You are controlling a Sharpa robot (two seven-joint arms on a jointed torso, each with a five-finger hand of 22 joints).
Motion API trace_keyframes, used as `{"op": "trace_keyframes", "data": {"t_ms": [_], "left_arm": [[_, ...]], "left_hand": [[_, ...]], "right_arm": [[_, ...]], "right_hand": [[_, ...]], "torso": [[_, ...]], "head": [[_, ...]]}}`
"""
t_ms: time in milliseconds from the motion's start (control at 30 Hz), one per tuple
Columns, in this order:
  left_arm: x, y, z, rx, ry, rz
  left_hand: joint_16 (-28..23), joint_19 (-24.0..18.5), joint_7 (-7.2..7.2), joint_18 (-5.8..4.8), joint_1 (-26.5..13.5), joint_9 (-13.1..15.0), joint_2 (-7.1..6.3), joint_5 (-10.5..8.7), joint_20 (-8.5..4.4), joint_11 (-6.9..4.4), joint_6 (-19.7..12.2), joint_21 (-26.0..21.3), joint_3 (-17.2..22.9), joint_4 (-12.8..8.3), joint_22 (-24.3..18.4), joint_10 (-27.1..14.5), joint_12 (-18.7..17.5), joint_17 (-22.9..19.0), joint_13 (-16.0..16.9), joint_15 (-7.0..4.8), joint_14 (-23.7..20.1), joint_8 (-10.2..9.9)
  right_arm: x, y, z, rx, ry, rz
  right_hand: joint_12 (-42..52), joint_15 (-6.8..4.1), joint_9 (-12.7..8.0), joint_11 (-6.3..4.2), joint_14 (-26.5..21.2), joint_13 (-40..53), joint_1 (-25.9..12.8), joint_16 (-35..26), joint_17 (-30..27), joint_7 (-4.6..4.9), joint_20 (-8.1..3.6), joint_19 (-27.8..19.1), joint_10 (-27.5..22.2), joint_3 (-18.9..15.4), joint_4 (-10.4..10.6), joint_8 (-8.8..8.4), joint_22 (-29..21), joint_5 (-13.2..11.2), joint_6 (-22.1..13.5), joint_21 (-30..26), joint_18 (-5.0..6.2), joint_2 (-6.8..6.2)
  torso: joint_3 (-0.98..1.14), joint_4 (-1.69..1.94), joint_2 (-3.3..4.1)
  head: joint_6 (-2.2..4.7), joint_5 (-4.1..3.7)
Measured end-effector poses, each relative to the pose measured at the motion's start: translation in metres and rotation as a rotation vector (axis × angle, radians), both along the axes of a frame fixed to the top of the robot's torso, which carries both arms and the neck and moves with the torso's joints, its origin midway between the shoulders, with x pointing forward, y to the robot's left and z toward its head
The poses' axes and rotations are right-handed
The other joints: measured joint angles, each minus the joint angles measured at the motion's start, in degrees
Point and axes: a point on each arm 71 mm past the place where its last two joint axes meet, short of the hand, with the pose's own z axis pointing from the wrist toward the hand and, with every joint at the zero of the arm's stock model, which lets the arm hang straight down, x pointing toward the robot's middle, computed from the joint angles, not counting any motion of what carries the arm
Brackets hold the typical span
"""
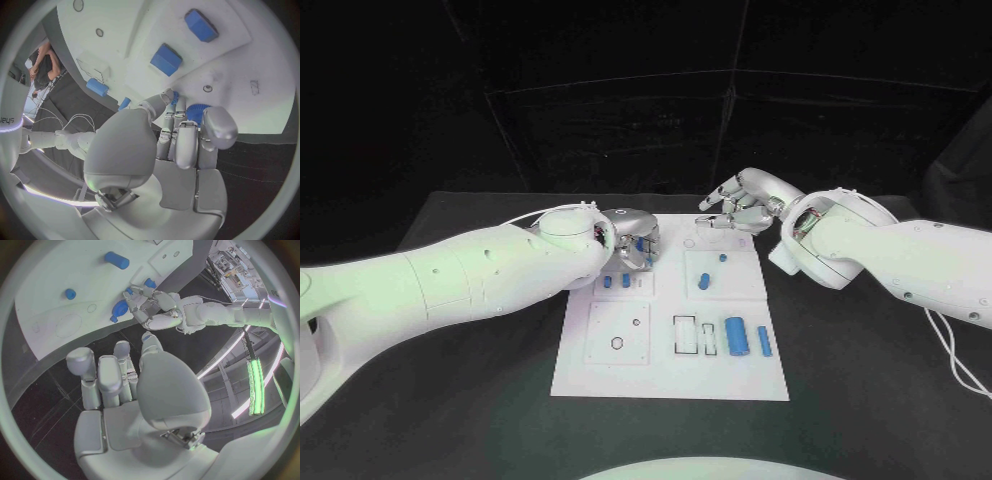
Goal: Assemble the parts on the task board
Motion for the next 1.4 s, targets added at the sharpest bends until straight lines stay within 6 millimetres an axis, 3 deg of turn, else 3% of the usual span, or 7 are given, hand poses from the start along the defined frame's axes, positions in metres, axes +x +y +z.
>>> {"op": "trace_keyframes", "data": {"t_ms": [433, 1100, 1400], "left_arm": [[-0.004, 0.009, 0.002, -0.035, -0.029, 0.0], [-0.012, 0.059, 0.019, -0.09, -0.065, 0.061], [-0.011, 0.067, 0.02, -0.091, -0.067, 0.08]], "left_hand": [[0.0, 0.0, 0.0, -0.57, -0.1, 0.0, 0.11, 0.0, 0.0, 0.1, 0.0, 0.0, 0.0, 0.0, 0.1, 0.3, 0.0, 0.0, 0.0, 0.0, 0.0, 0.0], [0.1, 0.0, 0.0, -0.55, -0.3, 0.0, -0.06, -0.03, 0.0, 0.09, 0.0, 0.3, 0.0, 0.0, 0.4, 0.3, -0.3, 0.0, -0.1, 0.01, 0.0, 0.0], [0.2, 0.0, 0.0, -0.53, -0.6, 0.0, -0.36, -0.04, 0.0, -0.33, 0.0, 0.5, 0.0, 0.0, 0.6, 0.7, -1.0, 0.1, -0.3, 0.01, 0.0, -0.5]], "right_arm": [[0.0, 0.0, 0.0, 0.0, 0.0, -0.001], [0.001, -0.003, 0.0, -0.002, -0.001, -0.008], [0.001, -0.003, 0.0, -0.002, -0.002, -0.008]], "right_hand": [[0.0, 0.0, 0.0, 0.0, 0.0, 0.0, 0.0, 0.0, 0.0, 0.0, 0.0, 0.0, 0.0, 0.0, 0.0, 0.0, 0.0, 0.0, 0.0, 0.0, 0.0, 0.0], [0.0, 0.0, 0.0, 0.0, 0.0, 0.0, 0.0, 0.0, 0.0, 0.0, 0.0, 0.0, 0.0, 0.0, 0.0, 0.0, 0.0, 0.0, 0.0, 0.0, 0.0, 0.0], [0.0, 0.0, 0.0, 0.0, 0.0, 0.0, 0.0, 0.0, 0.0, 0.0, 0.0, 0.0, 0.0, 0.0, 0.0, 0.0, 0.0, 0.0, 0.0, 0.0, -0.01, 0.0]], "torso": [[-0.02, 0.03, -0.12], [-0.05, 0.1, -0.07], [-0.03, -0.04, 0.02]], "head": [[0.33, -0.06], [1.01, 0.17], [1.04, 0.15]]}}
